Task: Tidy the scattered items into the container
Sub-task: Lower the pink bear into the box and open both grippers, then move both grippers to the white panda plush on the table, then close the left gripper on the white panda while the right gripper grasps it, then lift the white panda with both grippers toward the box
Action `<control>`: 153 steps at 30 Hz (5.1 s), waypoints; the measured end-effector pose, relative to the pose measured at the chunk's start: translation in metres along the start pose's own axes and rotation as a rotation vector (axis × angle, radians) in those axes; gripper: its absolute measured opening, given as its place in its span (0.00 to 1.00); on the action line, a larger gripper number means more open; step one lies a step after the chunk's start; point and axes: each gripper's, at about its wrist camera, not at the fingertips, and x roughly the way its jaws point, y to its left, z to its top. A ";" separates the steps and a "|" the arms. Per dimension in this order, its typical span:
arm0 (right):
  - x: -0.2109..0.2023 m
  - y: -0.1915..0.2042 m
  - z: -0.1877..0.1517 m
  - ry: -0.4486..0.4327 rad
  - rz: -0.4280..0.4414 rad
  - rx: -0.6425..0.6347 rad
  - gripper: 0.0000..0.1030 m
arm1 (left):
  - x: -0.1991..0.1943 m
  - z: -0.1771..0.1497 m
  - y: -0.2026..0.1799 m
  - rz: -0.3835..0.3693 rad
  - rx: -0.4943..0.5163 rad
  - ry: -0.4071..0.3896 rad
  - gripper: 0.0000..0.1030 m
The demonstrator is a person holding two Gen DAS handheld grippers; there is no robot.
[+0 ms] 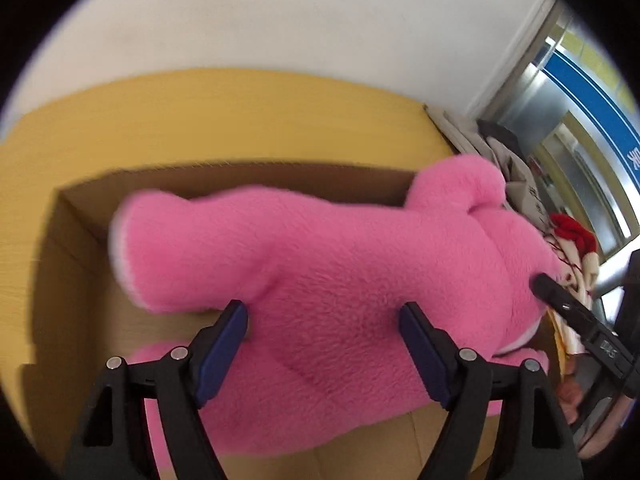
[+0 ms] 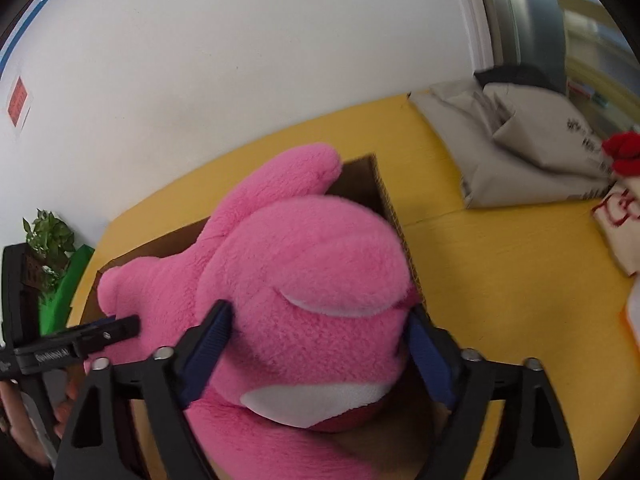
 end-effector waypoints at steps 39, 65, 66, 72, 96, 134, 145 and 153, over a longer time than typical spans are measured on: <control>-0.310 0.040 -0.215 -0.080 0.180 -0.153 1.00 | -0.268 -0.315 -0.083 0.160 0.022 -0.268 0.75; -0.244 0.131 -0.268 0.106 0.294 -0.401 1.00 | -0.238 -0.359 0.016 0.068 -0.169 -0.167 0.75; -0.241 0.140 -0.271 0.112 0.297 -0.424 1.00 | -0.234 -0.359 0.020 0.063 -0.179 -0.161 0.75; -0.227 0.186 -0.289 0.159 0.338 -0.518 1.00 | -0.221 -0.359 0.040 0.061 -0.194 -0.139 0.75; -0.117 0.284 -0.361 0.257 0.289 -0.428 0.78 | -0.173 -0.322 0.103 -0.311 -0.236 -0.022 0.86; -0.346 0.255 -0.259 -0.264 0.070 -0.348 0.68 | -0.353 -0.249 -0.081 -0.330 0.193 -0.394 0.72; -0.401 0.262 -0.175 -0.427 0.045 -0.388 0.68 | -0.418 -0.192 -0.125 -0.284 0.318 -0.530 0.72; -0.384 0.256 -0.144 -0.426 0.055 -0.340 0.68 | -0.408 -0.163 -0.123 -0.240 0.346 -0.515 0.72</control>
